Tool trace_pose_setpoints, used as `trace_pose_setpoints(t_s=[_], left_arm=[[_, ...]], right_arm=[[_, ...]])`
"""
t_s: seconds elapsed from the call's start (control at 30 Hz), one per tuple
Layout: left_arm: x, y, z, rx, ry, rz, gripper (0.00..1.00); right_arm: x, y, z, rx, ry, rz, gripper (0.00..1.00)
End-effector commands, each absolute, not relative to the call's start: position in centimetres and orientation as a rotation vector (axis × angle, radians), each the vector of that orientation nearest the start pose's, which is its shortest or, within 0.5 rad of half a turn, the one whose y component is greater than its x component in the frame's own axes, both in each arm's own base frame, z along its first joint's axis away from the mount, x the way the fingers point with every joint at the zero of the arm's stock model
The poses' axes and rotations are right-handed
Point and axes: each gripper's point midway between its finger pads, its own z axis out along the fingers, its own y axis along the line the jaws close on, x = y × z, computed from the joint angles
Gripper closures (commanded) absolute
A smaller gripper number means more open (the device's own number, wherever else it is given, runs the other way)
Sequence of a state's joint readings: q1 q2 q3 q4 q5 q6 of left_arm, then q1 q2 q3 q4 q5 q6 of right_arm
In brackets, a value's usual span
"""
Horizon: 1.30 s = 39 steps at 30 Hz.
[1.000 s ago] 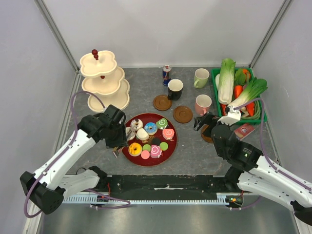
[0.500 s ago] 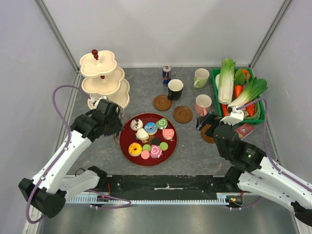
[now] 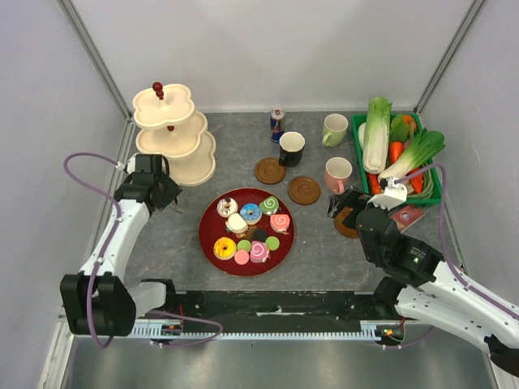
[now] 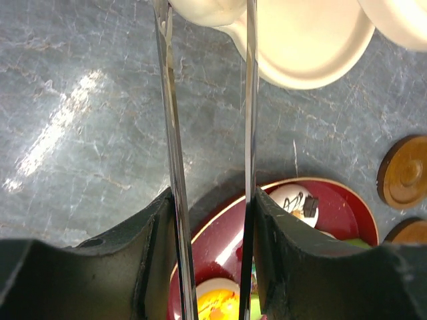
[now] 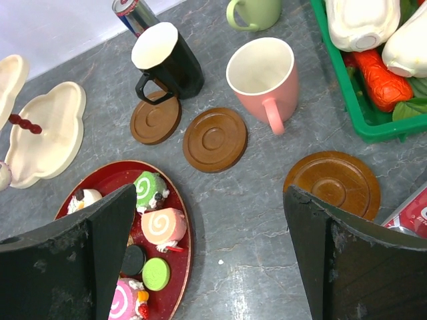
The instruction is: Serve the afternoon tea
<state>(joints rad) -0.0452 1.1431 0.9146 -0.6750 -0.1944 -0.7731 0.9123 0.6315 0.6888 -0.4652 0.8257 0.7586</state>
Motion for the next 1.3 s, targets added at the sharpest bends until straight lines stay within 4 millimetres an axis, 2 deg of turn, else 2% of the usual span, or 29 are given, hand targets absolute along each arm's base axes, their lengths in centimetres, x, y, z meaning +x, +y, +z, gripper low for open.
trace_pose_setpoints(t_s=[0.0,0.03,0.1,0.27,0.3,0.47,0.67,0.83,0.9,1.07,1.27], left_arm=[[33.7,0.2,15.5,-0.911,2.139,-0.160,0.60],[34.1,0.4,15.3,-0.913,2.142,-0.154,0.59],[34.7,2.0,14.8,-0.960,2.140,-0.119,0.58],[36.3,3.1,13.2,-0.987,2.168,-0.103,0.55],[36.5,3.1,13.0,-0.988,2.178,-0.107,0.51],[37.2,2.6,12.6,-0.959,2.192,-0.147,0.44],[37.5,1.8,12.6,-0.934,2.219,-0.206,0.41],[37.1,2.1,13.3,-0.956,2.215,-0.183,0.38],[36.7,2.2,14.0,-0.959,2.206,-0.177,0.34],[35.6,2.2,15.8,-0.963,2.182,-0.180,0.32],[33.0,1.4,16.8,-0.984,2.237,-0.193,0.32]], right_arm=[[23.3,10.8,23.9,0.425,1.782,0.300,0.02],[23.4,10.8,23.8,0.420,1.786,0.292,0.02],[23.5,10.7,23.6,0.414,1.792,0.269,0.02],[23.3,9.9,23.5,0.454,1.771,0.251,0.02],[23.3,9.7,23.6,0.459,1.767,0.251,0.02],[23.1,9.2,23.9,0.473,1.754,0.253,0.02],[22.9,9.0,23.9,0.490,1.750,0.259,0.02],[22.9,9.0,23.8,0.490,1.754,0.258,0.02],[22.9,9.0,23.8,0.488,1.755,0.263,0.02],[22.7,9.0,23.9,0.488,1.754,0.272,0.02],[22.4,8.8,24.1,0.494,1.751,0.297,0.02]])
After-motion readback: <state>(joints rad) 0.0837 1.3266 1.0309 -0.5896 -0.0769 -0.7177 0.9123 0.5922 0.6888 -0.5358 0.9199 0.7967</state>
